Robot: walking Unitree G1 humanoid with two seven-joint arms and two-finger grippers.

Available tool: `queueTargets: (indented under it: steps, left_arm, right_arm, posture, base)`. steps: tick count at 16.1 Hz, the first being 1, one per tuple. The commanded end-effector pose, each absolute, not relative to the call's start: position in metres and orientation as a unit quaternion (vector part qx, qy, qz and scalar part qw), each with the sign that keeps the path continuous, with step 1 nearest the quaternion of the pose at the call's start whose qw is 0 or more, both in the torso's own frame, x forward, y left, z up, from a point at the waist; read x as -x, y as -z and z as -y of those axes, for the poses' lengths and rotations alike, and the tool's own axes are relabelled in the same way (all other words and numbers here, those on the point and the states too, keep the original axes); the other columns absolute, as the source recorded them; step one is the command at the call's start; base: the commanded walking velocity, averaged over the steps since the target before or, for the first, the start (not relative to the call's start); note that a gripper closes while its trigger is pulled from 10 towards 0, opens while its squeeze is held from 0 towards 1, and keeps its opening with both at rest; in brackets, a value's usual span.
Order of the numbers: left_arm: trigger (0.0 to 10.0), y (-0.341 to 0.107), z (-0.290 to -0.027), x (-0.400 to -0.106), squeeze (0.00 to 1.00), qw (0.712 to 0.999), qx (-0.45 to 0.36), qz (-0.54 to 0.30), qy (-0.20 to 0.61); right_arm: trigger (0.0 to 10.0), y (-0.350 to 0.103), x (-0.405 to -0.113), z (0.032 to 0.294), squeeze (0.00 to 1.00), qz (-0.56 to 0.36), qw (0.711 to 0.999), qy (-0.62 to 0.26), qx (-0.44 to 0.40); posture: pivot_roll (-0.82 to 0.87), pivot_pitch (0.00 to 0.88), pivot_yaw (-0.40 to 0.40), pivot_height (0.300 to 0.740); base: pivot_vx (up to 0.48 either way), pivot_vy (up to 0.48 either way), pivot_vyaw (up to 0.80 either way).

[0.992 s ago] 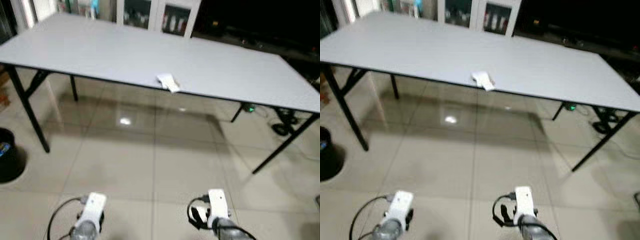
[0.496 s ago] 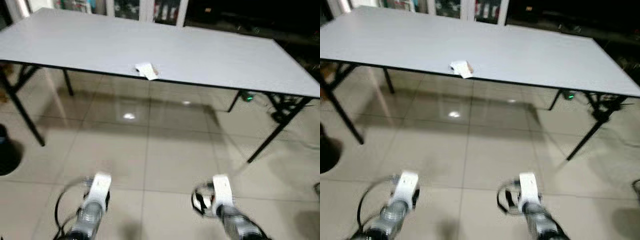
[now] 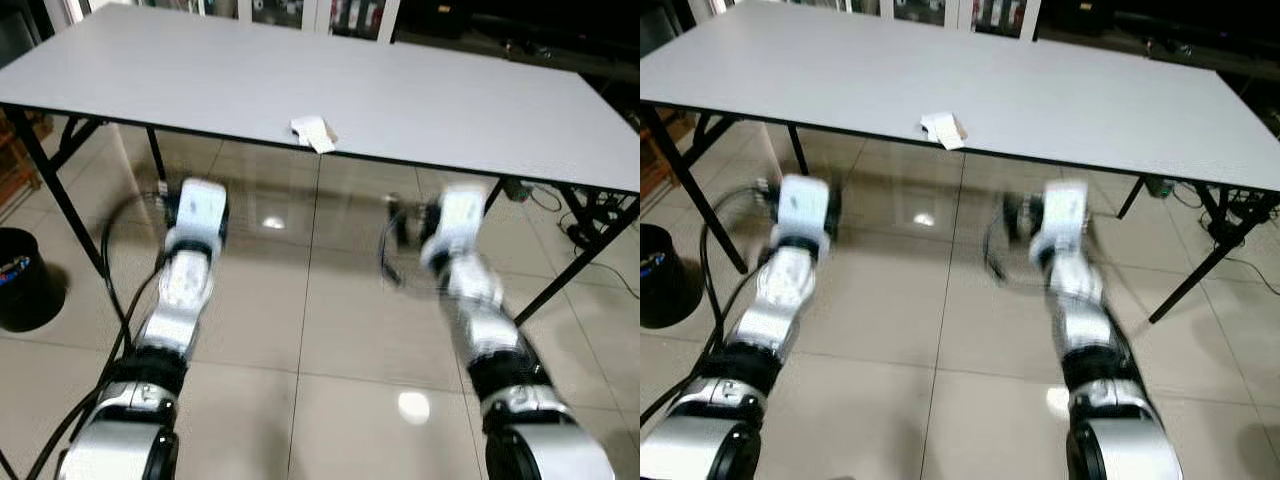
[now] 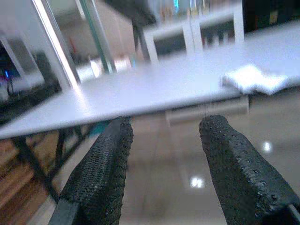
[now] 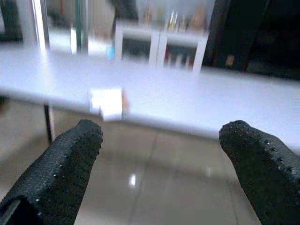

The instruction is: Picking trash to rubbish bin

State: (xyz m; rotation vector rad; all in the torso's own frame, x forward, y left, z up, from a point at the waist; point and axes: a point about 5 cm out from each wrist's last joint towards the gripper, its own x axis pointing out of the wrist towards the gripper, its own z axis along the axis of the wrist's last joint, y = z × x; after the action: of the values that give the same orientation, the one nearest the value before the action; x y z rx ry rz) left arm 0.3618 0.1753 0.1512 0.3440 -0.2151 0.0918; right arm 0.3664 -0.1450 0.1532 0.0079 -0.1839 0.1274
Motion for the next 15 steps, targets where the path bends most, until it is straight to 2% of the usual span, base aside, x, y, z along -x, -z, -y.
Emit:
queueTargets:
  steps: [1,4,8,9,10,11,12,14,15]
  left_arm:
    - [10.0,-0.157,-0.165,-0.363,0.00,0.980,-0.154,0.125,-0.035]
    - [10.0,-0.166,-0.147,-0.367,0.00,0.982,-0.131,0.135,-0.032]
    - [10.0,-0.170,-0.141,-0.366,0.00,0.981,-0.136,0.139,-0.017]
    - [10.0,-0.170,-0.141,-0.366,0.69,0.981,-0.136,0.139,-0.011]
    - [10.0,-0.171,-0.140,-0.366,1.00,0.981,-0.134,0.138,-0.005]
    - [10.0,-0.171,-0.140,-0.367,1.00,0.981,-0.135,0.137,-0.003]
    - [10.0,-0.172,-0.139,-0.366,1.00,0.982,-0.133,0.137,0.000]
    - [10.0,-0.170,-0.135,-0.366,1.00,0.983,-0.130,0.132,0.011]
    - [10.0,-0.169,-0.133,-0.365,1.00,0.983,-0.131,0.129,0.018]
  right_arm:
    - [10.0,-0.164,-0.368,0.151,0.00,0.111,0.993,-0.042,-0.021]
    - [10.0,-0.164,-0.368,0.146,0.00,0.108,0.993,-0.012,-0.038]
    - [10.0,-0.168,-0.364,0.137,0.00,0.108,0.993,-0.024,-0.039]
    - [10.0,-0.170,-0.364,0.135,0.00,0.111,0.993,-0.028,-0.042]
    - [10.0,-0.170,-0.365,0.133,0.12,0.112,0.992,-0.030,-0.045]
    - [10.0,-0.171,-0.365,0.132,0.76,0.112,0.992,-0.031,-0.046]
    - [10.0,-0.171,-0.364,0.129,0.96,0.111,0.992,-0.036,-0.048]
    - [10.0,-0.171,-0.362,0.127,0.95,0.107,0.992,-0.039,-0.050]
    - [10.0,-0.170,-0.362,0.127,0.00,0.104,0.993,-0.040,-0.043]
  posture:
    - [-0.04,0.032,-0.117,0.740]
    - [-0.03,0.032,-0.120,0.740]
    - [-0.03,0.026,-0.114,0.740]
    - [-0.03,0.024,-0.112,0.740]
    - [-0.03,0.022,-0.112,0.740]
    - [-0.03,0.020,-0.111,0.740]
    - [-0.03,0.019,-0.111,0.740]
    - [-0.03,0.016,-0.112,0.740]
    - [-0.03,0.014,-0.114,0.740]
  base:
    - [0.000,0.000,0.00]
    - [0.431,0.000,0.00]
    - [0.442,0.000,0.00]
    - [0.465,0.000,0.00]
    - [0.480,0.000,0.00]
    - [0.480,0.000,0.00]
    - [0.480,0.000,0.00]
    - [0.480,0.000,0.00]
    - [0.480,0.000,0.00]
